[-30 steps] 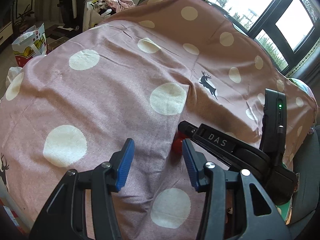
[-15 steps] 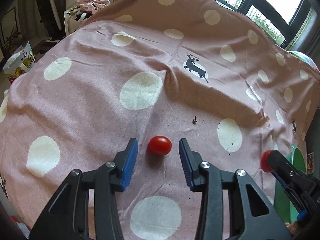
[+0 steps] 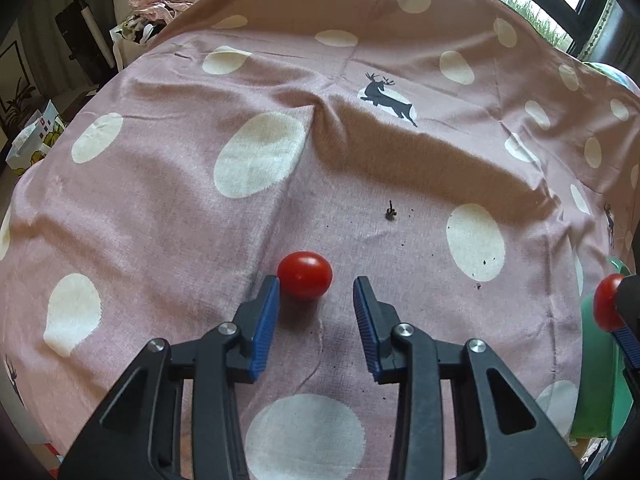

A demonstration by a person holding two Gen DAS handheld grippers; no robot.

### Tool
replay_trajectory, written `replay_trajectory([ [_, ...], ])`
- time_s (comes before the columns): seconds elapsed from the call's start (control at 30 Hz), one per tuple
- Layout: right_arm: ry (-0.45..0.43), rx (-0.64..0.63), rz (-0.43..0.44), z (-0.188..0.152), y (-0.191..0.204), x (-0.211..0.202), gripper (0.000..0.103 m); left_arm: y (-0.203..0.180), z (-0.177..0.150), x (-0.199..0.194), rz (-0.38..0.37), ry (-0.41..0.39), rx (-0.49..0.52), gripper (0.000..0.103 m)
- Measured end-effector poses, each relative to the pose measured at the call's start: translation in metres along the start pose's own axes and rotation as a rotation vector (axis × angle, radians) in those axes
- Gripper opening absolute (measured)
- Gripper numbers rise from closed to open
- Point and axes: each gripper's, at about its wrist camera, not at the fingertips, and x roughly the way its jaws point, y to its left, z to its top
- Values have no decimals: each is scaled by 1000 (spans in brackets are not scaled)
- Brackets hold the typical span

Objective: Organize fruits

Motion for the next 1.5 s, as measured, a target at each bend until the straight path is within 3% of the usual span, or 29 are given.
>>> replay_trajectory([
  [0.33,-7,13,-10,0,-3,-3,31,2,-1,11,43,-13,-6,12],
  [0.63,-38,42,-31,2,-13,-15,31,7,-4,-2,-28,-40,-40,9],
  [0.8,-69,46,-26,3,-14,-26,31,14,-3,-22,-71,-96,-64,9],
  [0.97,-80,51,-34,6,-17,-29,31,30,7,-35,-156,-124,-145,10],
  [1.1,-97,64,-24,8,-21,-36,31,40,16,-39,-178,-131,-176,27],
  [1.27,-113,76,-16,10,-26,-42,31,33,24,-30,-208,-104,-181,31],
  [1.5,-114,85,-3,12,-29,-45,31,8,23,-9,-67,-73,-66,32],
])
